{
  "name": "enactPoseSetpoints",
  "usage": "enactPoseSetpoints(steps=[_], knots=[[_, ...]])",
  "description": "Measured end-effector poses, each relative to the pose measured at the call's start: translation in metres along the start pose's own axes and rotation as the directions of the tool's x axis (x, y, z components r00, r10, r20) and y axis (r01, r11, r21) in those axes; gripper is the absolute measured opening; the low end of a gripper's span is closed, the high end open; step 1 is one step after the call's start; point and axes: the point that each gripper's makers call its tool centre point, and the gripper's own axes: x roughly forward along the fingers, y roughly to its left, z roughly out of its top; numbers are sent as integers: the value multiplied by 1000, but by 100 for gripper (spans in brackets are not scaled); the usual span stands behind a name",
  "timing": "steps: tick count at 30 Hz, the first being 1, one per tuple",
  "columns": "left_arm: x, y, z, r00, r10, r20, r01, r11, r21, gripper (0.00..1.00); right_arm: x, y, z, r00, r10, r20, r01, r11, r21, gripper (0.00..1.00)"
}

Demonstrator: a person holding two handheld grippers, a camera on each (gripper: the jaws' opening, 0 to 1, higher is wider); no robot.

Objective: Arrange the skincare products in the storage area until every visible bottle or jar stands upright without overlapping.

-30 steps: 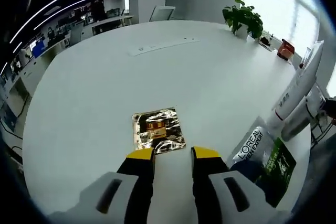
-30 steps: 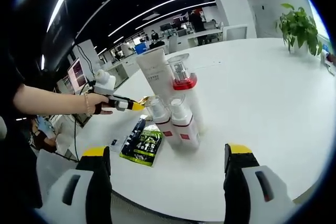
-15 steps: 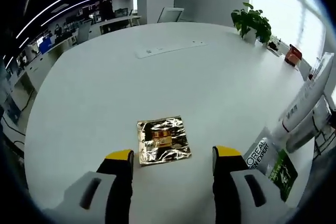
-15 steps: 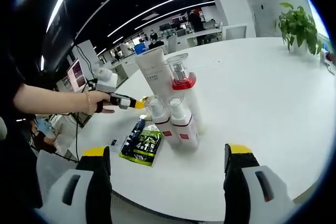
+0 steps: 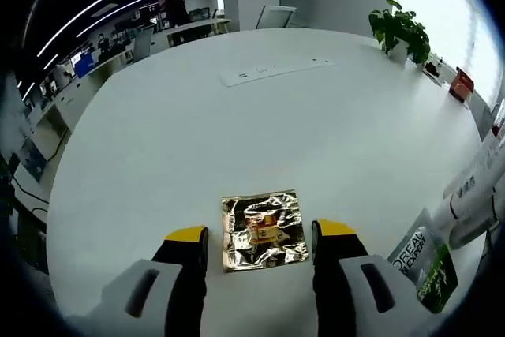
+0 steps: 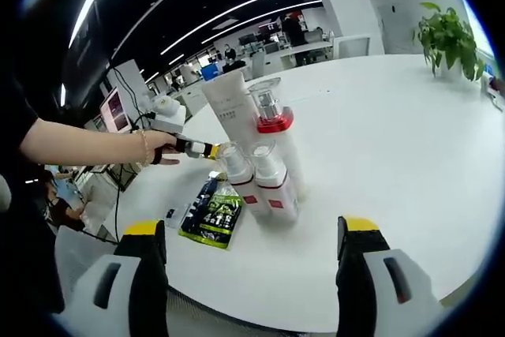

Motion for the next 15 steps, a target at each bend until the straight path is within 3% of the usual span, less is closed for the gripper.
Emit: enactPoseSetpoints(steps=[4, 7, 15], knots=[[0, 1, 0, 1000, 10, 1, -10, 1000, -8, 50, 0, 2, 1, 1000, 2, -3, -2, 1000, -8, 90], [-7, 1, 0, 1000, 18, 7, -18, 1000, 0, 39, 0, 1, 0, 1000, 2, -3, -2, 1000, -8, 89], [-18, -7, -3, 998, 64, 10, -63, 998, -29, 37, -1, 2, 2, 1000, 3, 3, -3, 1000, -9, 89]])
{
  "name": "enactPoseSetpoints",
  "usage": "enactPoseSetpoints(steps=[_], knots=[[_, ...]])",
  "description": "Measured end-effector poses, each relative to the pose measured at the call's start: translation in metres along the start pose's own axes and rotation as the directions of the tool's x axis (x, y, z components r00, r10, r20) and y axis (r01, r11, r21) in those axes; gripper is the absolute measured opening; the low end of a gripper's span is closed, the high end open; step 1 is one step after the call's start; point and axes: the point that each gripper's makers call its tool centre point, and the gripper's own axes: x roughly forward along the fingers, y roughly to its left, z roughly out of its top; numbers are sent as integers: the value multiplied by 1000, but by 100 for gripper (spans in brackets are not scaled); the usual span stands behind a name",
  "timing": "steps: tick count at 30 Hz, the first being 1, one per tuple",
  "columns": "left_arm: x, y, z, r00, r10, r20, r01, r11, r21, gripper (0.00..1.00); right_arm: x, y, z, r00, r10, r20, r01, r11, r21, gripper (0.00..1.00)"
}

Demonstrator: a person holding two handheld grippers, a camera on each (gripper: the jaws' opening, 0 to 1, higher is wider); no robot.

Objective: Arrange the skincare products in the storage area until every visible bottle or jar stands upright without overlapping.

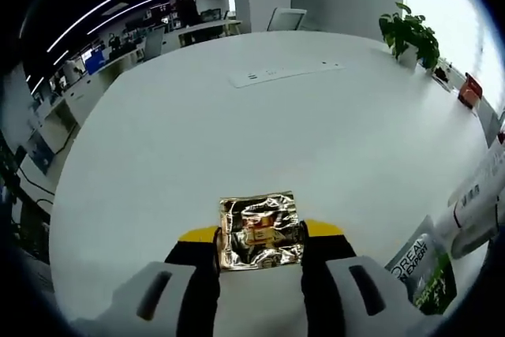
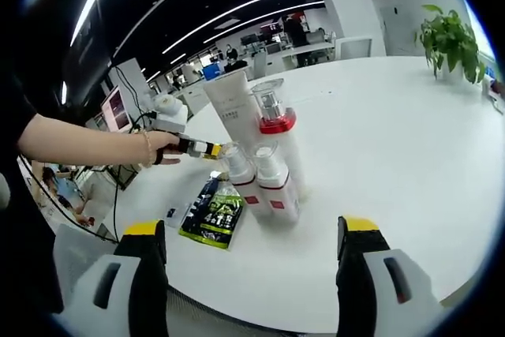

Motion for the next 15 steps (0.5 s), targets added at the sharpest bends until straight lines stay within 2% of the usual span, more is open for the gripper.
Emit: enactPoseSetpoints(steps=[7, 15], knots=[[-9, -2, -2, 1000, 24, 18, -23, 998, -52, 37, 0, 2, 2, 1000, 6, 5, -6, 1000, -7, 89], [-34, -3, -21, 998, 60, -17, -61, 986, -153, 37, 0, 6, 2, 1000, 23, 7, -22, 1000, -19, 89]])
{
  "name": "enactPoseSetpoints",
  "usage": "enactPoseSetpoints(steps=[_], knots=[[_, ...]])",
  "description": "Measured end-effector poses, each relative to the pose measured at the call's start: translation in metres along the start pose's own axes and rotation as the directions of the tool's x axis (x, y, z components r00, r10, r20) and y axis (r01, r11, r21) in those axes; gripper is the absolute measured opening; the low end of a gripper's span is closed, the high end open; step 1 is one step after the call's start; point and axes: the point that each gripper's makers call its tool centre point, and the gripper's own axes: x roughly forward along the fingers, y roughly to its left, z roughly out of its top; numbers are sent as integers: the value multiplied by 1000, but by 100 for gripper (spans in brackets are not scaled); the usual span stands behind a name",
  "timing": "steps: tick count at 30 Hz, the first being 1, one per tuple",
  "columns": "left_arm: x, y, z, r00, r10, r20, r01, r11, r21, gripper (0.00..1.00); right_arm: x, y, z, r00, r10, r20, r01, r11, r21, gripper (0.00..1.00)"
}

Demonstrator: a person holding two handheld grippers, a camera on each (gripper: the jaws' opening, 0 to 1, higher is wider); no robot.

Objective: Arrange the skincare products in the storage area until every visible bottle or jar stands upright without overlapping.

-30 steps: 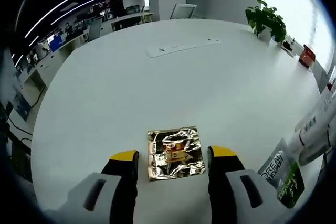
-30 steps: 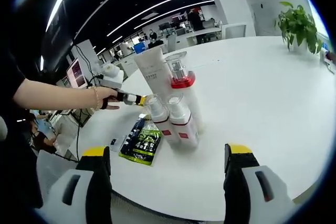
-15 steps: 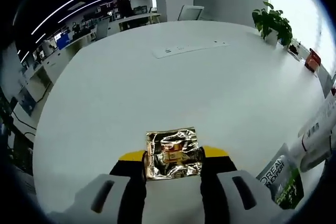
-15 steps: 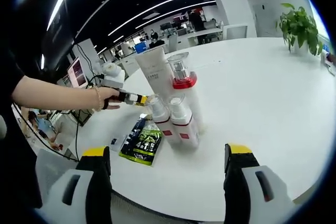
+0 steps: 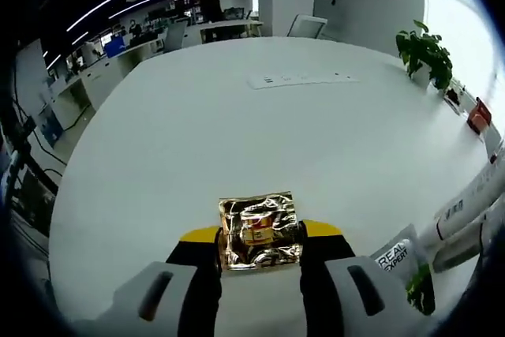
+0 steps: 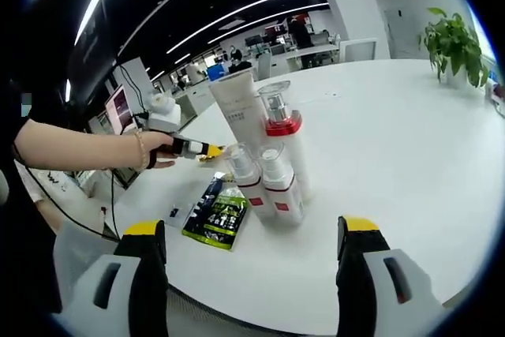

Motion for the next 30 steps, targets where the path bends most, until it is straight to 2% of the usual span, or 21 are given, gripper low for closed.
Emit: enactPoseSetpoints(steps=[5, 7, 15, 30], knots=[[-13, 1, -16, 1000, 16, -13, -16, 1000, -8, 36, 1, 2, -1, 1000, 15, 0, -15, 1000, -10, 89], [-11, 2, -16, 1000, 21, -18, -22, 999, -29, 36, 1, 4, -1, 1000, 22, -1, -22, 1000, -15, 89], [-30, 4, -40, 998, 44, -36, -47, 996, -79, 35, 0, 12, -1, 999, 51, -2, -51, 998, -29, 89], [-32, -2, -59, 995, 88, -52, -92, 991, -95, 36, 0, 21, -3, 996, 84, -16, -85, 995, -54, 89]])
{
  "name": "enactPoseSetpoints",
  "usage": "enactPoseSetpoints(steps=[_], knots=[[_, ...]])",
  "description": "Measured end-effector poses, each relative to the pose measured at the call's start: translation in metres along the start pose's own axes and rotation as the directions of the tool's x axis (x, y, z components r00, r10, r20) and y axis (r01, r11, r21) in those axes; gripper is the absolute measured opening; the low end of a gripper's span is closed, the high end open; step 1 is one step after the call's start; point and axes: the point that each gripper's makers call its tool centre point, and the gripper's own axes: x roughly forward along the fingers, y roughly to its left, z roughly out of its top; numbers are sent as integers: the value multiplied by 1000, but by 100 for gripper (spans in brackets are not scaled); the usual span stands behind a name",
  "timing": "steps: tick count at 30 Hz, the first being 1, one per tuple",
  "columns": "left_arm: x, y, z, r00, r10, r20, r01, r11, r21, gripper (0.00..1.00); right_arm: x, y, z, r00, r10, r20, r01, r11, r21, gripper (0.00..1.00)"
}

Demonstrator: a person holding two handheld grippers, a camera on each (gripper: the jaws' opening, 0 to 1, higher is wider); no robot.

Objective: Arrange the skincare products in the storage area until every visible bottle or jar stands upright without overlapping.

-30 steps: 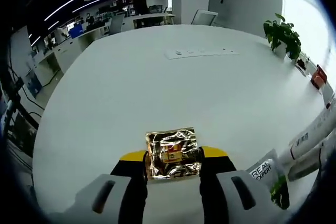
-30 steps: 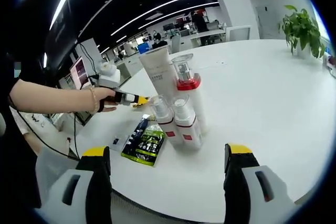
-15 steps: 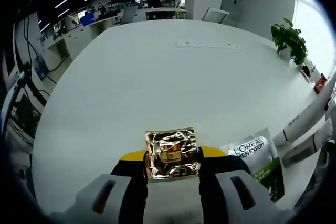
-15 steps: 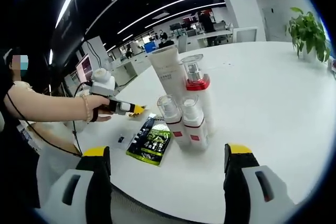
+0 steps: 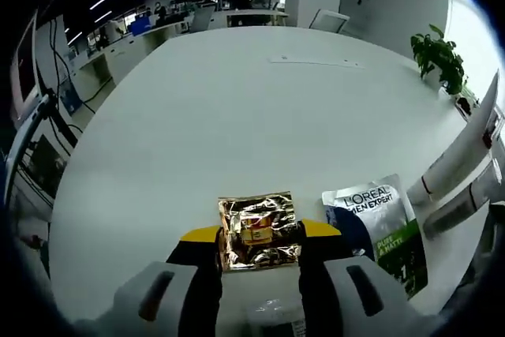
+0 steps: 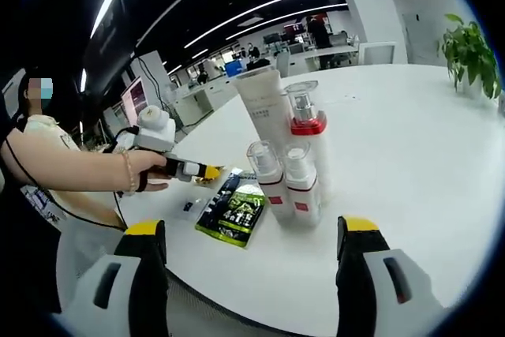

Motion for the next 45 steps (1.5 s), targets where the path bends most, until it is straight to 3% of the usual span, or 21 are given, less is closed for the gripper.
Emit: enactPoseSetpoints(steps=[13, 39, 45], knots=[[0, 4, -9, 999, 38, -3, -38, 999, -3, 37, 2, -1, -1, 1000, 5, -13, -5, 1000, 1, 89], [-4, -4, -13, 1000, 0, -15, 0, 1000, -25, 43, 2, -1, -1, 1000, 5, -12, -5, 1000, 4, 89], [-11, -2, 0, 998, -29, 48, 31, 999, -44, 45, 3, -2, -3, 1000, 0, -16, 0, 1000, 1, 90]])
